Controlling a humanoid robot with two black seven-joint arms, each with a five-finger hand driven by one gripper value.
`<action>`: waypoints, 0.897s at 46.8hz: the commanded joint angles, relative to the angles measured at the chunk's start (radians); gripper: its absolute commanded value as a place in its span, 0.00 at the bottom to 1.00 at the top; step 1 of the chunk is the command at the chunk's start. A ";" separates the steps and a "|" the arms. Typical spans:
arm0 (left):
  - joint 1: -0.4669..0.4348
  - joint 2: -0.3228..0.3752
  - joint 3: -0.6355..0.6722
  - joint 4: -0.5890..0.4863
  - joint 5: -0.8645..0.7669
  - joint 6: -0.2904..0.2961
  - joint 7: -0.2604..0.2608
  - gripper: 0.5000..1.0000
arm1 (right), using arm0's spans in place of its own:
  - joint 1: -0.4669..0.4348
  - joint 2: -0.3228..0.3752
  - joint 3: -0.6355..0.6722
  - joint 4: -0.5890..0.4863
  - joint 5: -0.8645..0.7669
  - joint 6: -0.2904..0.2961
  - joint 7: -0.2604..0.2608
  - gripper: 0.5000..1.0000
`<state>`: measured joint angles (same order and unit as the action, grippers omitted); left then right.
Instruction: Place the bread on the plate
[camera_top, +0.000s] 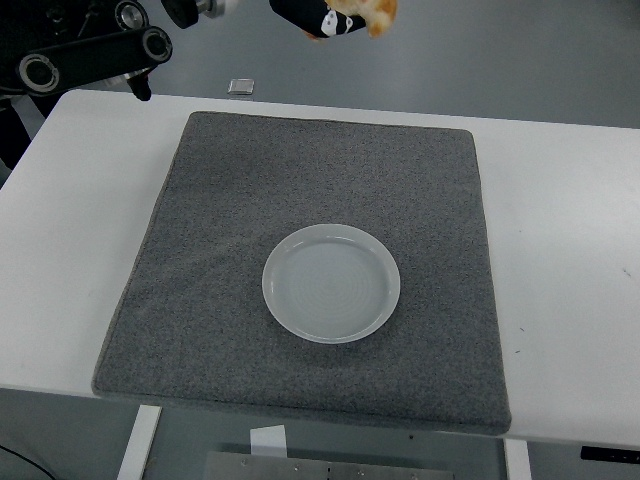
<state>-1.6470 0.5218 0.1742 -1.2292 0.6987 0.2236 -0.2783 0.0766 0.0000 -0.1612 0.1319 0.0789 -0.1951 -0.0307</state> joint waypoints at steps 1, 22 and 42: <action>0.001 0.009 0.017 -0.087 0.022 0.028 -0.001 0.00 | 0.000 0.000 0.000 0.000 0.001 0.000 0.000 0.90; 0.124 0.017 0.041 -0.242 0.291 0.154 -0.005 0.00 | 0.000 0.000 0.000 0.000 -0.001 0.000 0.000 0.90; 0.447 0.004 0.033 -0.214 0.541 0.217 -0.018 0.00 | 0.000 0.000 0.002 0.000 0.001 0.000 0.000 0.90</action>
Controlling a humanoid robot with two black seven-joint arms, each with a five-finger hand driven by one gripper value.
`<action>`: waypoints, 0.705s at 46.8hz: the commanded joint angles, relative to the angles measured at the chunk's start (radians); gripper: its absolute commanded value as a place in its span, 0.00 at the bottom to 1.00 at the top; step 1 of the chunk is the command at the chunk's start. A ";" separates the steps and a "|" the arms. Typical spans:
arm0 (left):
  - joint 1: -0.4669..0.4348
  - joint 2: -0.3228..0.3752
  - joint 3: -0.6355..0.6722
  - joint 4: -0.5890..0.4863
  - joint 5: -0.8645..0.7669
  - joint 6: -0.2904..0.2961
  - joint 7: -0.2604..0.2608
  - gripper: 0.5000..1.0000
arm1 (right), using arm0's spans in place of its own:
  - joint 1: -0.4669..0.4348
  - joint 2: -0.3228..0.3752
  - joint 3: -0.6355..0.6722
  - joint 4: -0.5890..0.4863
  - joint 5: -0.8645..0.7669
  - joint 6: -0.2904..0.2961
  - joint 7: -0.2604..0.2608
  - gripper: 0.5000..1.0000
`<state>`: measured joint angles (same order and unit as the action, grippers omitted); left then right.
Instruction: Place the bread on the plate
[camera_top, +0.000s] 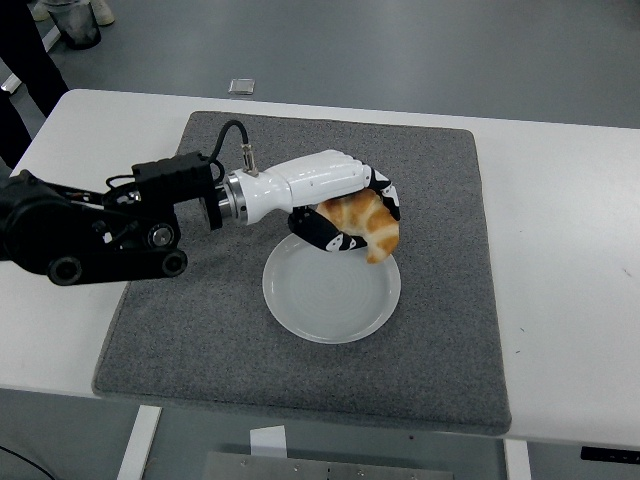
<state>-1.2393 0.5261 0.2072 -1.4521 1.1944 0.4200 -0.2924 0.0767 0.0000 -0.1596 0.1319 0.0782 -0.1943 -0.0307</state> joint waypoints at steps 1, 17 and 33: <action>0.053 0.000 0.000 0.012 0.059 0.028 -0.004 0.00 | 0.000 0.000 -0.001 0.000 0.000 -0.001 0.000 0.90; 0.142 0.000 -0.003 0.068 0.097 0.079 -0.037 0.00 | 0.000 0.000 -0.001 0.000 0.002 -0.002 0.000 0.90; 0.210 -0.038 -0.049 0.147 0.083 0.082 -0.077 0.00 | 0.000 0.000 -0.001 0.000 0.002 -0.002 0.000 0.90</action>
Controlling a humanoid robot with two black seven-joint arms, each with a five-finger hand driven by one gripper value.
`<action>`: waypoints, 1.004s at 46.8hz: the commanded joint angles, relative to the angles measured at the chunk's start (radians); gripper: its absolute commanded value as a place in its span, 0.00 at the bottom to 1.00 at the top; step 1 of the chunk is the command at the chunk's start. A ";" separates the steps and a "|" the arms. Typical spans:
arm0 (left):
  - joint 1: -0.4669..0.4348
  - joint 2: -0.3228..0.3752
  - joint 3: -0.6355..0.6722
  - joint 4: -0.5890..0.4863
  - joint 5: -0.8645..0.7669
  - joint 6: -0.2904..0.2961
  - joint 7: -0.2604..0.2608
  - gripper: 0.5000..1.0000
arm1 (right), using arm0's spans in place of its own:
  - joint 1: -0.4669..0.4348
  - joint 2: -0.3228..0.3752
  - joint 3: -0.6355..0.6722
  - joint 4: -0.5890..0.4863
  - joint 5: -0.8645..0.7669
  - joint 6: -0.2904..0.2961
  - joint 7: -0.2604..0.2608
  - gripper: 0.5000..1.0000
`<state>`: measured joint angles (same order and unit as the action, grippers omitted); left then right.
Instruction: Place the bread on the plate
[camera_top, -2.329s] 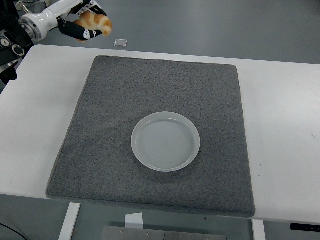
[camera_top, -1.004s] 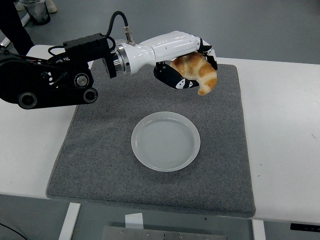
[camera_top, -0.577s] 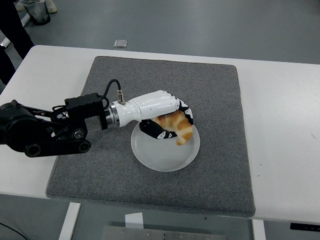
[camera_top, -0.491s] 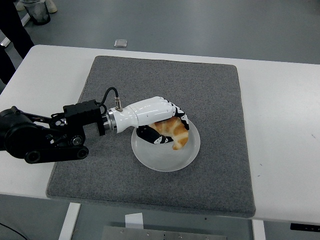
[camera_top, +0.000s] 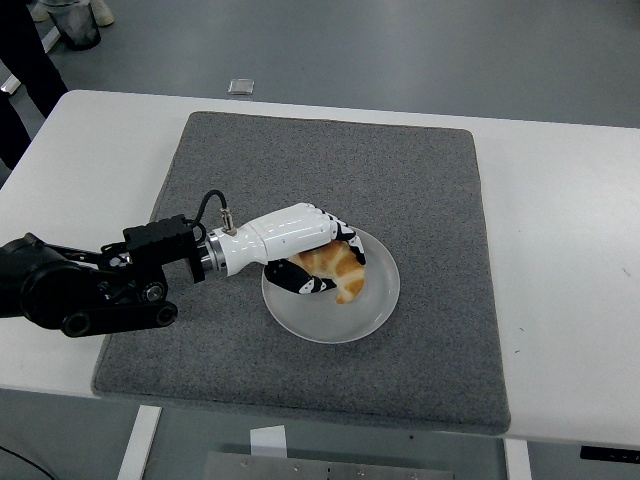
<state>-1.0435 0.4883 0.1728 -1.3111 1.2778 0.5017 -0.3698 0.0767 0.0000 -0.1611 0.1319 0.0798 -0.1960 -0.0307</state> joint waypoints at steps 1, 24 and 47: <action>0.019 0.000 -0.019 0.007 0.000 0.000 0.000 0.00 | 0.000 0.000 0.000 0.000 0.000 0.000 0.000 0.90; 0.060 -0.031 -0.027 0.055 -0.002 0.001 -0.001 0.00 | 0.000 0.000 0.000 0.000 0.000 0.000 0.000 0.90; 0.112 -0.031 -0.101 0.055 -0.003 0.003 0.000 0.39 | 0.000 0.000 0.000 0.000 0.000 0.000 0.000 0.90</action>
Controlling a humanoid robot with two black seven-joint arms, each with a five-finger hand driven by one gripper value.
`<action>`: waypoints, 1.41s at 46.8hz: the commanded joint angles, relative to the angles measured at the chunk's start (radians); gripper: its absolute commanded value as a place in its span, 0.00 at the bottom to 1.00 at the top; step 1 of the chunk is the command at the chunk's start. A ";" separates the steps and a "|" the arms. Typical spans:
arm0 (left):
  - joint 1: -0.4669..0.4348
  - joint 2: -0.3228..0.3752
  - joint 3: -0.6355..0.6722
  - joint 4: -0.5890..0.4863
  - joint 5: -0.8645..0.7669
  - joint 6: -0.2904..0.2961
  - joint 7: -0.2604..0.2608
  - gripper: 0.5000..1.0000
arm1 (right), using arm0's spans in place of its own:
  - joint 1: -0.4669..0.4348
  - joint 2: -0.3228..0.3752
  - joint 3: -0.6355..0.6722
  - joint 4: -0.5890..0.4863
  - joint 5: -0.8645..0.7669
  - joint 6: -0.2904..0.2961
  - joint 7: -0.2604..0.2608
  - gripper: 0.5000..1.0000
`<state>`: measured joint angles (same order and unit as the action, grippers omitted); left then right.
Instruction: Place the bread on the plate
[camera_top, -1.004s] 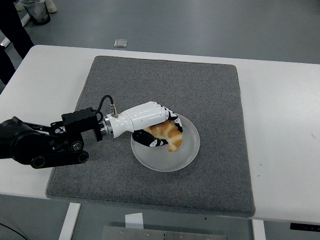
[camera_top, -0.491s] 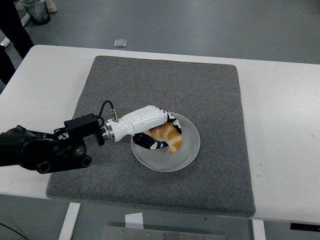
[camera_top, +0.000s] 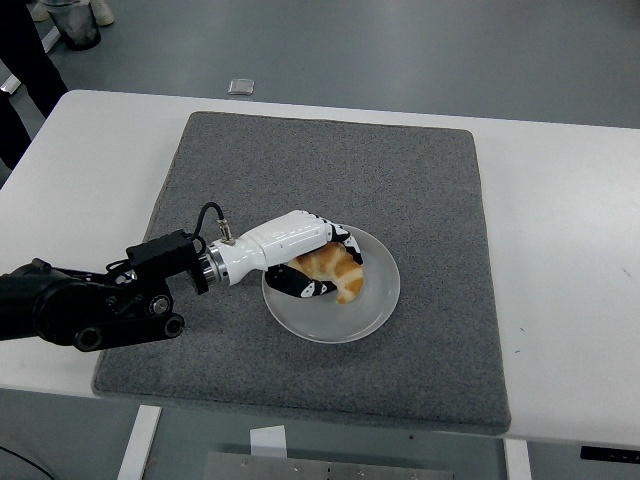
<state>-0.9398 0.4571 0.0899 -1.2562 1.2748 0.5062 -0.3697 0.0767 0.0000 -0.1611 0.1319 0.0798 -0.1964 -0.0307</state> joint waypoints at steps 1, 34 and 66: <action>0.012 0.000 -0.021 0.000 0.000 -0.001 0.000 0.39 | 0.000 0.000 0.000 0.000 0.000 0.000 0.000 0.90; 0.027 0.006 -0.021 -0.002 0.000 -0.003 0.000 0.78 | 0.000 0.000 0.000 0.000 0.000 0.002 0.000 0.90; 0.023 0.026 -0.156 -0.045 -0.092 -0.092 0.002 0.99 | 0.000 0.000 0.000 0.000 0.000 0.000 0.000 0.90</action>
<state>-0.9163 0.4739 -0.0414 -1.2821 1.2350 0.4506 -0.3681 0.0767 0.0000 -0.1611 0.1319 0.0798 -0.1960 -0.0311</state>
